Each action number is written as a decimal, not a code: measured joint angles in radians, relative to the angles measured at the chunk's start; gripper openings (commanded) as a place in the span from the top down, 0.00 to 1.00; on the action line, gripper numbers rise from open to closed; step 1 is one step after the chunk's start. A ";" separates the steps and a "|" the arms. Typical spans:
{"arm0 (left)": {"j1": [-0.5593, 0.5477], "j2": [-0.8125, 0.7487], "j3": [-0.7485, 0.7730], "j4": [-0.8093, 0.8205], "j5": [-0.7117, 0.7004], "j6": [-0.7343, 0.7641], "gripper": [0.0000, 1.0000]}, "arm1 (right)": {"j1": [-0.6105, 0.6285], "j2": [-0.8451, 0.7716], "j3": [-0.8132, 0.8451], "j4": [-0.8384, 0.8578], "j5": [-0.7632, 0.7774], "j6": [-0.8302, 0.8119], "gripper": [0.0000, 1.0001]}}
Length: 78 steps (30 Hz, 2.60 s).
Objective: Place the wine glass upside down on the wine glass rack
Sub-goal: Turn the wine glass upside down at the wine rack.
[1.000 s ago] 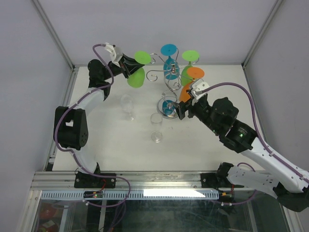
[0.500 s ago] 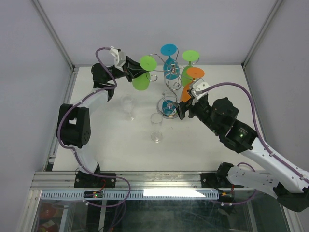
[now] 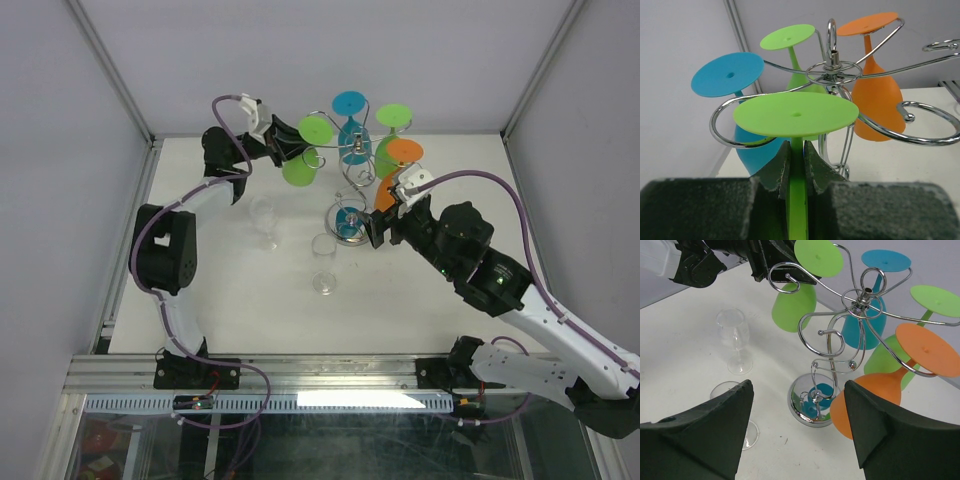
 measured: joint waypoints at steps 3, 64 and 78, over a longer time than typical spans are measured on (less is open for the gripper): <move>0.000 0.021 0.022 0.000 0.000 -0.005 1.00 | 0.000 0.000 0.000 0.000 0.000 0.002 0.24; -0.052 0.165 0.134 0.104 -0.167 -0.150 1.00 | -0.219 0.547 0.559 -0.114 0.094 0.146 0.27; -0.052 0.165 0.132 0.106 -0.167 -0.150 1.00 | -0.280 0.700 0.626 -0.121 0.005 0.177 0.36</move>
